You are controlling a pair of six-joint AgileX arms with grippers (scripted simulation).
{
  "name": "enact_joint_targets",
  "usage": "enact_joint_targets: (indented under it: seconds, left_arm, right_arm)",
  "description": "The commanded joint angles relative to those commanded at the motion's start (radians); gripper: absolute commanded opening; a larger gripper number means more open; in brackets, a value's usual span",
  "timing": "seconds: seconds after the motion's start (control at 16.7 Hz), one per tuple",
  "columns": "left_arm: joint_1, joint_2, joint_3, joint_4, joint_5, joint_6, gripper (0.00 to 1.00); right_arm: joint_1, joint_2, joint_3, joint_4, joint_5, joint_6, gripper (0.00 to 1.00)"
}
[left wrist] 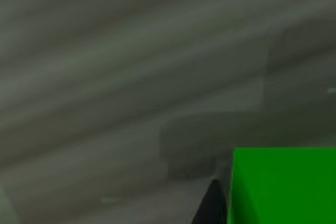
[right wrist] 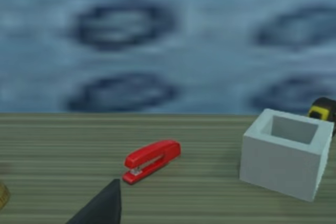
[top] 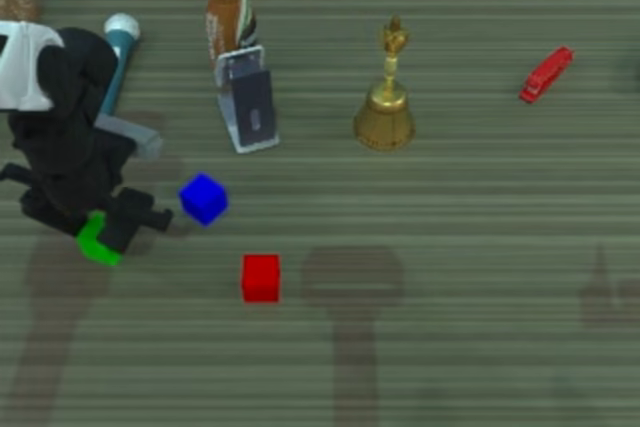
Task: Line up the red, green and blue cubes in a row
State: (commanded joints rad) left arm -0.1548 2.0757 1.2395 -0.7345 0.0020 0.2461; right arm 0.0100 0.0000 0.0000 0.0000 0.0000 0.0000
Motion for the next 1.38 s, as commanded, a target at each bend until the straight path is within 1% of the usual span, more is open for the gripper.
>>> enact_joint_targets:
  seconds: [0.06, 0.12, 0.66, 0.78, 1.08, 1.38]
  left_arm:
    - [0.000, 0.000, 0.000, 0.000, 0.000, 0.000, 0.02]
    - [0.000, 0.000, 0.000, 0.000, 0.000, 0.000, 0.00]
    - [0.000, -0.023, 0.010, -0.013, 0.005, -0.002, 0.00]
    - [0.002, -0.038, 0.035, -0.052, 0.005, -0.002, 0.00]
    - [0.017, -0.119, 0.132, -0.240, 0.004, -0.005, 0.00]
    - [0.014, -0.131, 0.144, -0.260, 0.003, -0.004, 0.00]
  right_arm:
    - [0.000, 0.000, 0.000, 0.000, 0.000, 0.000, 1.00]
    - [0.000, 0.000, 0.000, 0.000, 0.000, 0.000, 1.00]
    - [0.000, 0.000, 0.000, 0.000, 0.000, 0.000, 1.00]
    - [0.000, 0.000, 0.000, 0.000, 0.000, 0.000, 1.00]
    - [0.000, 0.000, 0.000, 0.000, 0.000, 0.000, 1.00]
    - [0.000, 0.000, 0.000, 0.000, 0.000, 0.000, 1.00]
